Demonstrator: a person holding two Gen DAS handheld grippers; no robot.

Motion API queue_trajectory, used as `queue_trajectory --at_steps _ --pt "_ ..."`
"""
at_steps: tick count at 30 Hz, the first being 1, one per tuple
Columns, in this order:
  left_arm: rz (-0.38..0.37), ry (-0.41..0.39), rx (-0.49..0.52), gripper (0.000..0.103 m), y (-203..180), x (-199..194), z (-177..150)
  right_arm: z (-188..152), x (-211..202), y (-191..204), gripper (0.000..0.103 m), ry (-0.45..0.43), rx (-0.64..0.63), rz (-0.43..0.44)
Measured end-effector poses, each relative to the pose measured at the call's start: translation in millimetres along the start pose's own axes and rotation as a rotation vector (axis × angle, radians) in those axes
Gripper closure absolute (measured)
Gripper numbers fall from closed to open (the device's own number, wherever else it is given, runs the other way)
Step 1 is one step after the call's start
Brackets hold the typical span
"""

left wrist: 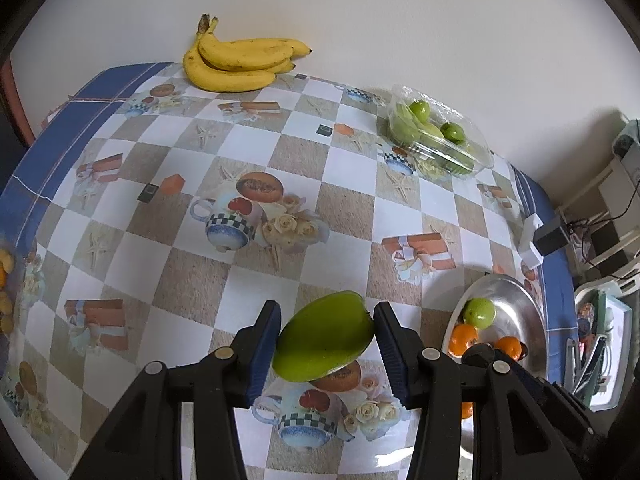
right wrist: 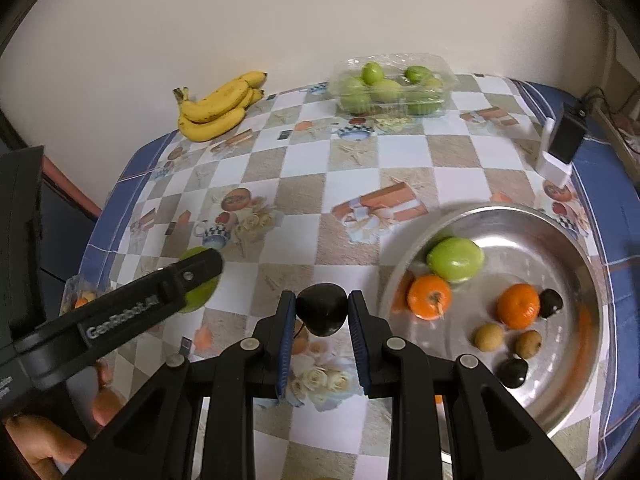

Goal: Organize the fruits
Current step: 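Carry the held green apple and dark plum over the steel bowl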

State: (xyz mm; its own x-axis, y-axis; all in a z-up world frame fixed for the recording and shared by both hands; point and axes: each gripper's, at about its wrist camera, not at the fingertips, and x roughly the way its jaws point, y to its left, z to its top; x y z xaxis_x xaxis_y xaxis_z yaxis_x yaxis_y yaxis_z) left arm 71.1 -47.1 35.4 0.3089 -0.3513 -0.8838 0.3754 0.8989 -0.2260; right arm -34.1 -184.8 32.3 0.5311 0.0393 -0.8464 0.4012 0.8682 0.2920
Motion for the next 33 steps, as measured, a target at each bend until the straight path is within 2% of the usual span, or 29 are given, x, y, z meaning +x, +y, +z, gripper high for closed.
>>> queue_trajectory --at_steps 10,12,18,24,29,31,33 --pt "0.008 0.016 0.106 0.052 -39.1 7.1 -7.5 -1.3 0.3 -52.1 0.076 0.026 0.101 -0.096" --pt "-0.005 0.020 0.124 0.061 -47.6 7.1 -9.4 -1.1 -2.2 -66.2 0.076 0.027 0.136 -0.110" --pt "-0.039 0.030 0.198 0.062 -76.3 9.8 -15.6 0.5 -13.0 -98.0 0.076 0.020 0.194 -0.197" --pt "-0.010 0.075 0.165 0.061 -66.3 27.5 -16.3 -0.2 -14.4 -113.2 0.076 0.029 0.235 -0.199" --pt "-0.026 0.100 0.101 0.060 -51.1 40.4 -12.5 -0.9 -8.2 -111.1 0.076 0.051 0.241 -0.187" --pt "-0.027 0.098 0.093 0.058 -46.9 45.1 -9.9 -1.8 -7.2 -109.9 0.076 0.057 0.238 -0.189" --pt "-0.019 0.100 0.082 0.050 -41.7 51.4 -7.4 -2.0 -6.3 -108.8 0.076 0.061 0.234 -0.187"
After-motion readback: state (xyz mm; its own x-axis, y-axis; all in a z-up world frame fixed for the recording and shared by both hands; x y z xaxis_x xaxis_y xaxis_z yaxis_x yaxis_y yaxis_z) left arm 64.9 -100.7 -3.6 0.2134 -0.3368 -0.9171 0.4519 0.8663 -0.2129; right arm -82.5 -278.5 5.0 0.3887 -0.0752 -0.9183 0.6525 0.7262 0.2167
